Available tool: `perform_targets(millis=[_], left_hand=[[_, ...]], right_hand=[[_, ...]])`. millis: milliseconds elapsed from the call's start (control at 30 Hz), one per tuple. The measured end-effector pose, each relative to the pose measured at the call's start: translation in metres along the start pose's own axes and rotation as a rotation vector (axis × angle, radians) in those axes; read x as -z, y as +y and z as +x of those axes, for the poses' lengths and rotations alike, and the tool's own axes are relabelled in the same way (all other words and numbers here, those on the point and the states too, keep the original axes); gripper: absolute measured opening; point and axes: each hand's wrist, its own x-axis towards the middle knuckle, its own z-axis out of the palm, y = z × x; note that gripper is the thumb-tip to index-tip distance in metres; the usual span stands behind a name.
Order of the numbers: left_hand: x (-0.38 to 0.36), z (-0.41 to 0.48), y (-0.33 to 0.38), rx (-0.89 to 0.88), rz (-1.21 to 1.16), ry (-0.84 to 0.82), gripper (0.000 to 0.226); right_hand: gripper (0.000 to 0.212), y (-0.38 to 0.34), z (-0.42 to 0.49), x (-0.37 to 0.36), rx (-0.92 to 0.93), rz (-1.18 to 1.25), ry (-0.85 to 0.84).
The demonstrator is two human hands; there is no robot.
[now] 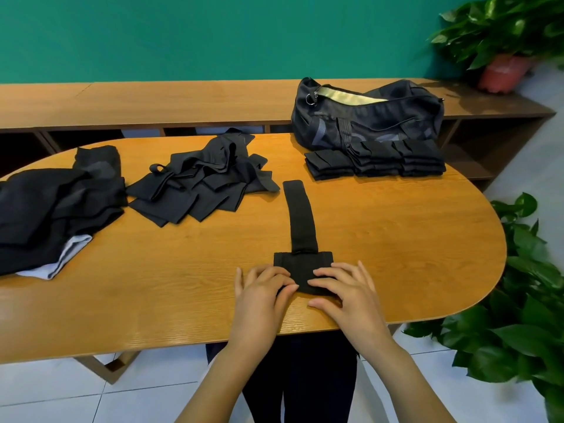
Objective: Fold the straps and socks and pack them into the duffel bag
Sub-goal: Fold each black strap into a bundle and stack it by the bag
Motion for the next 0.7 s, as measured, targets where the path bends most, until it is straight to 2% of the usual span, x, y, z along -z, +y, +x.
perform_targets(millis=[233,400,700], left_hand=[[-0.0013,0.0007,0.002,0.044,-0.053,0.021,0.017],[-0.0033,0.0022,0.0024,0.048,0.004,-0.019,0.03],[-0.0052,0.0102,0.0046,0.087,0.034,0.01,0.026]], right_hand=[[0.039,-0.0054,0.0024,-0.0047,-0.056,0.017,0.083],[0.044,-0.0068,0.0054,-0.0039,-0.093,0.007,0.064],[0.043,-0.003,0.0094,0.0022,-0.125,0.075,0.042]])
